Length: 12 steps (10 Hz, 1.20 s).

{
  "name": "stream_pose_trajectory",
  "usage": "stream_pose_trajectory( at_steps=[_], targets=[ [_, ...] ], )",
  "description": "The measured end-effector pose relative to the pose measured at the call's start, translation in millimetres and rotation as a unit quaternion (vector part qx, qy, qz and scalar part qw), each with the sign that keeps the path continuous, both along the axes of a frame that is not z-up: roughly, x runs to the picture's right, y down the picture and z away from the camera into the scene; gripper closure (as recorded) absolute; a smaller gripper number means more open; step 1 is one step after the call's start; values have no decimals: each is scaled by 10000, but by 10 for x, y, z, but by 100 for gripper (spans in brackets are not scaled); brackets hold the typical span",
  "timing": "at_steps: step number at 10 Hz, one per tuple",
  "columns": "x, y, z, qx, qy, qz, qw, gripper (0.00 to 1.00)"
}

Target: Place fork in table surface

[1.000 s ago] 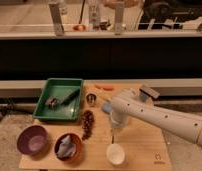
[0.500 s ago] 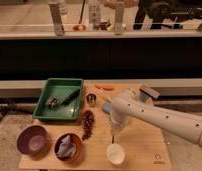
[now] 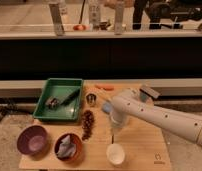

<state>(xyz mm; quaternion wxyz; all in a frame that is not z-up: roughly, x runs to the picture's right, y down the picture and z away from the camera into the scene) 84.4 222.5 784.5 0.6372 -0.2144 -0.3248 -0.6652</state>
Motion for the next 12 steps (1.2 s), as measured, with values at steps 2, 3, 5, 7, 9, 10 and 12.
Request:
stream_pose_trajectory(
  at_steps=[2, 3, 5, 7, 9, 10, 12],
  targets=[
    [-37, -9, 24, -5, -50, -26, 10000, 27],
    [-52, -10, 35, -7, -73, -35, 10000, 22],
    [-80, -26, 57, 13, -120, -49, 9999, 20],
    [-78, -47, 55, 61, -117, -32, 9999, 20],
    [-48, -57, 43, 117, -39, 7, 9999, 20],
    [-31, -69, 31, 147, 40, 30, 9999, 20],
    [-16, -94, 14, 202, 177, 46, 9996, 20]
  ],
)
